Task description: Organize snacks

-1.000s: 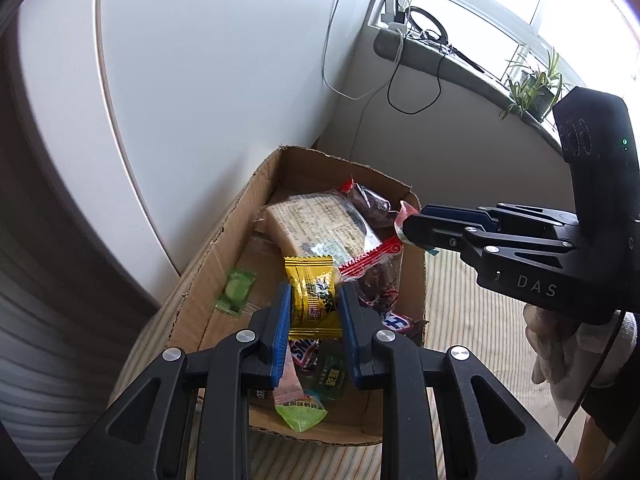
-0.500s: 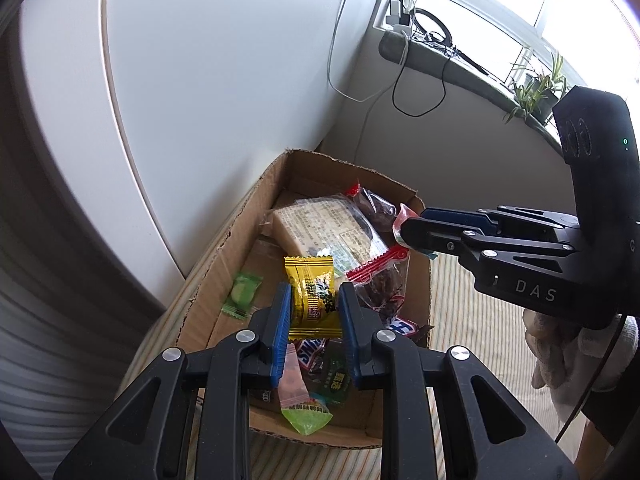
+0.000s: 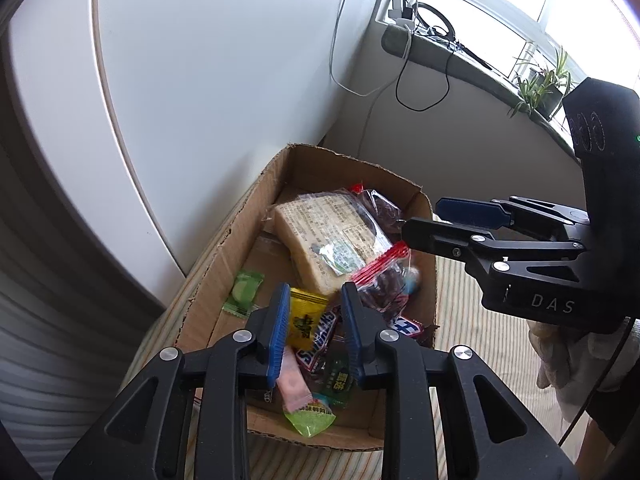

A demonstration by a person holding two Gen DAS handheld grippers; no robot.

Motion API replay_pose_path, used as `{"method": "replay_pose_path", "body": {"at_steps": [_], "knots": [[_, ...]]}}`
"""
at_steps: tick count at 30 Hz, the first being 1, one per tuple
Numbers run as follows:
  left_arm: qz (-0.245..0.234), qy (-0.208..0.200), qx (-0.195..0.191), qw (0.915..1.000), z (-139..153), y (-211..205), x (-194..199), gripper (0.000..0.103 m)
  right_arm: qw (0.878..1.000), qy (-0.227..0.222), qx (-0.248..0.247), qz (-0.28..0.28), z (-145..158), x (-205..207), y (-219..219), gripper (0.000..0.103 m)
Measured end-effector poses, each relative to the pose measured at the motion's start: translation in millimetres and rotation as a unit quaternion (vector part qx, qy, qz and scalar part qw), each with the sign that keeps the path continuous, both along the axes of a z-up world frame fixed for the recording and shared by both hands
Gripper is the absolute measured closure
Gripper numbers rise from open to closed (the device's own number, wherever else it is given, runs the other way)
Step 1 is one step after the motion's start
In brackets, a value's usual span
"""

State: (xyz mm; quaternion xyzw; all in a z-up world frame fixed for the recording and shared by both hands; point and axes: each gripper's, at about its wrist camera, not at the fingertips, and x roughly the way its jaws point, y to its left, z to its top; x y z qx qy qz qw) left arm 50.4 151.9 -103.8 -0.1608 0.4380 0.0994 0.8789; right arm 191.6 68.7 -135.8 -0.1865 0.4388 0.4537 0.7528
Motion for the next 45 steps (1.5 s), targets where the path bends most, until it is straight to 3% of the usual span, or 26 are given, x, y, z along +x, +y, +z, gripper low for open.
{"method": "replay_pose_path", "body": {"at_steps": [2,9,15,20,22,30,33,41,45], "knots": [[0.003,-0.001,0.001,1.0,0,0,-1,0.068,1.0,0.001,0.0,-0.001,0,1,-2,0.048],[0.004,0.0,0.003,1.0,0,0,-2,0.068,1.0,-0.001,0.002,-0.006,4,1,-9,0.046],[0.008,0.002,0.001,1.0,0,-1,-4,0.065,1.0,-0.014,0.007,-0.014,13,-3,-14,0.031],[0.01,-0.001,0.004,0.9999,3,0,-7,0.058,0.999,-0.007,0.01,-0.03,21,-7,-21,0.028],[0.012,-0.003,0.006,0.9999,5,0,-9,0.057,0.999,-0.008,0.016,-0.039,25,-9,-24,0.02],[0.03,-0.008,0.019,0.9993,16,0,-18,0.05,0.997,-0.018,0.024,-0.075,39,-24,-39,0.019],[0.035,-0.01,0.03,0.9989,23,-4,-22,0.043,0.995,-0.021,0.028,-0.089,46,-30,-48,0.019],[0.037,-0.019,0.075,0.9963,43,-18,-31,0.042,0.99,-0.061,0.028,-0.12,66,-45,-71,0.019],[0.042,-0.023,0.077,0.9959,49,-25,-36,0.042,0.988,-0.061,0.033,-0.135,74,-50,-85,0.019]]}}
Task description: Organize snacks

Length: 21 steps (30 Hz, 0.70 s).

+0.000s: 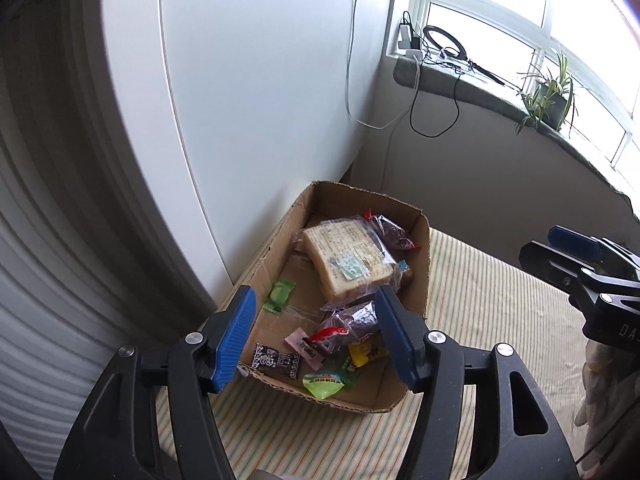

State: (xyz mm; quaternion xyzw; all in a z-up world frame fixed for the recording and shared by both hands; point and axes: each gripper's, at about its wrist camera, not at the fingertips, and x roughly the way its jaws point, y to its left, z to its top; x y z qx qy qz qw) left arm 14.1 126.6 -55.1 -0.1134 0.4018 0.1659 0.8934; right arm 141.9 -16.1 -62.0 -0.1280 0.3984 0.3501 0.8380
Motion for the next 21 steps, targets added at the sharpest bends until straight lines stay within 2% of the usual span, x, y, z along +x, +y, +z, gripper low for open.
{"method": "replay_pose_path", "body": {"at_steps": [7,21], "knots": [[0.0,-0.013,0.008,0.9999,11,-9,-4,0.041,1.0,-0.012,-0.001,-0.011,11,-9,-16,0.019],[-0.003,-0.009,0.01,0.9999,14,-19,-3,0.041,1.0,-0.006,0.002,-0.018,10,-9,-19,0.019]]}}
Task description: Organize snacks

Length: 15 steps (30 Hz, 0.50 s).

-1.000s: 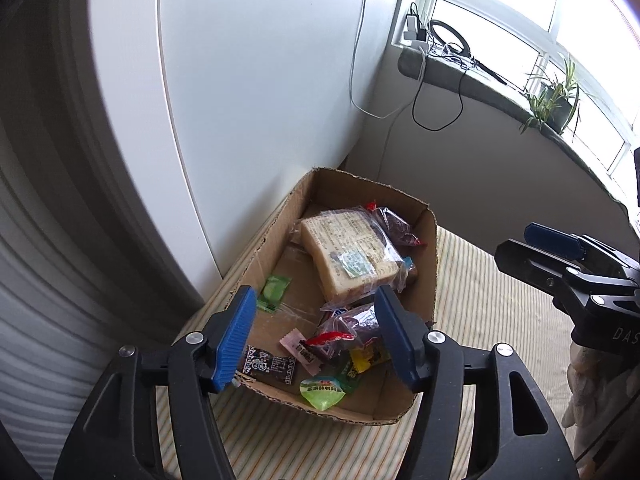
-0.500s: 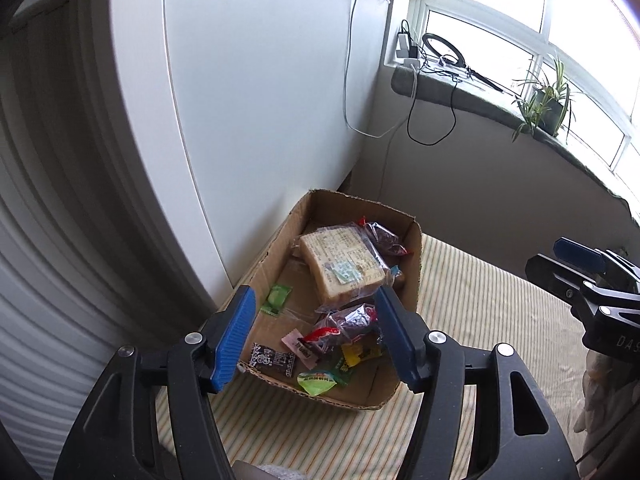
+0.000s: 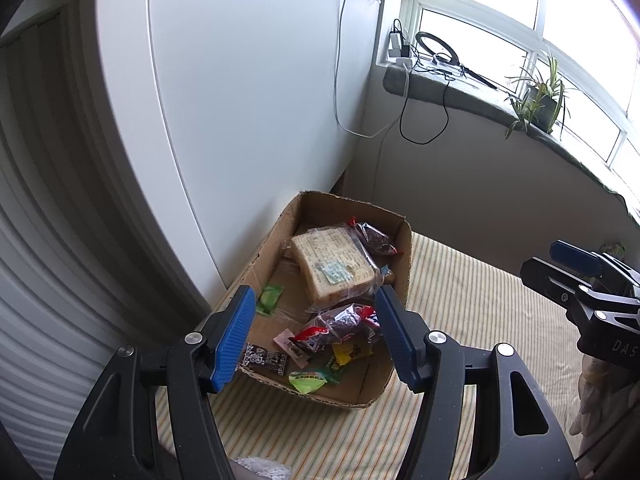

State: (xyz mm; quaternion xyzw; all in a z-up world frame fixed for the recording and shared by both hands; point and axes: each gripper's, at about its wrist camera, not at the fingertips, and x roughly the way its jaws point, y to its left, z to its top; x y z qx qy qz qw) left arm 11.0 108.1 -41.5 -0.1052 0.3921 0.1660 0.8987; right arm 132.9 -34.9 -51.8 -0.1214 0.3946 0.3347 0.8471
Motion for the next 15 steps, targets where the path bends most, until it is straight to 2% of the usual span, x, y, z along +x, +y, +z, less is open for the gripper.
{"method": "replay_pose_path", "body": {"at_steps": [15], "knots": [[0.0,0.0,-0.002,1.0,0.3,0.3,-0.1,0.041,1.0,0.001,0.002,-0.002,1.1,-0.1,-0.3,0.019]]}}
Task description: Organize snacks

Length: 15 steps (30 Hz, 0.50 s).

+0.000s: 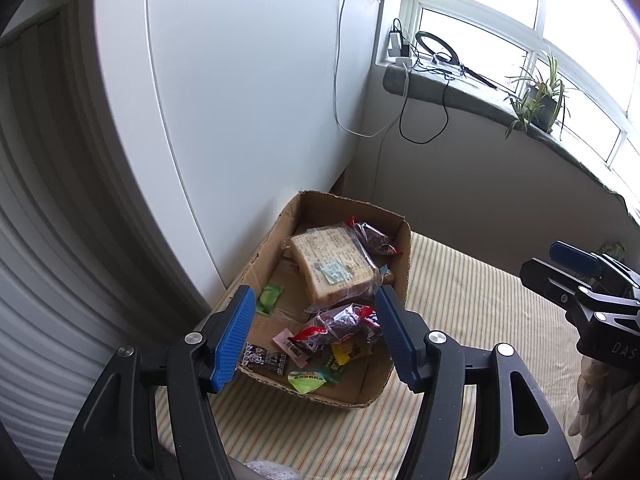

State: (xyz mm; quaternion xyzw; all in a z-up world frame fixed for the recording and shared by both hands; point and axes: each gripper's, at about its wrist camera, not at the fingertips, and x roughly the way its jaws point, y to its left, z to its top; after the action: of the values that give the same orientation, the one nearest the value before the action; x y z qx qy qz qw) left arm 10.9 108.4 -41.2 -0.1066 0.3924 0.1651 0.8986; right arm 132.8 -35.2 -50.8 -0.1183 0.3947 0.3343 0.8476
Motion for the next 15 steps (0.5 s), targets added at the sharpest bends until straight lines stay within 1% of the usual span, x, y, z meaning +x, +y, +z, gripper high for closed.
{"method": "replay_pose_path", "body": {"at_steps": [15], "knots": [[-0.002,-0.003,0.001,1.0,3.3,-3.9,-2.8,0.041,1.0,0.002,0.003,-0.001,0.8,-2.4,-1.0,0.019]]}}
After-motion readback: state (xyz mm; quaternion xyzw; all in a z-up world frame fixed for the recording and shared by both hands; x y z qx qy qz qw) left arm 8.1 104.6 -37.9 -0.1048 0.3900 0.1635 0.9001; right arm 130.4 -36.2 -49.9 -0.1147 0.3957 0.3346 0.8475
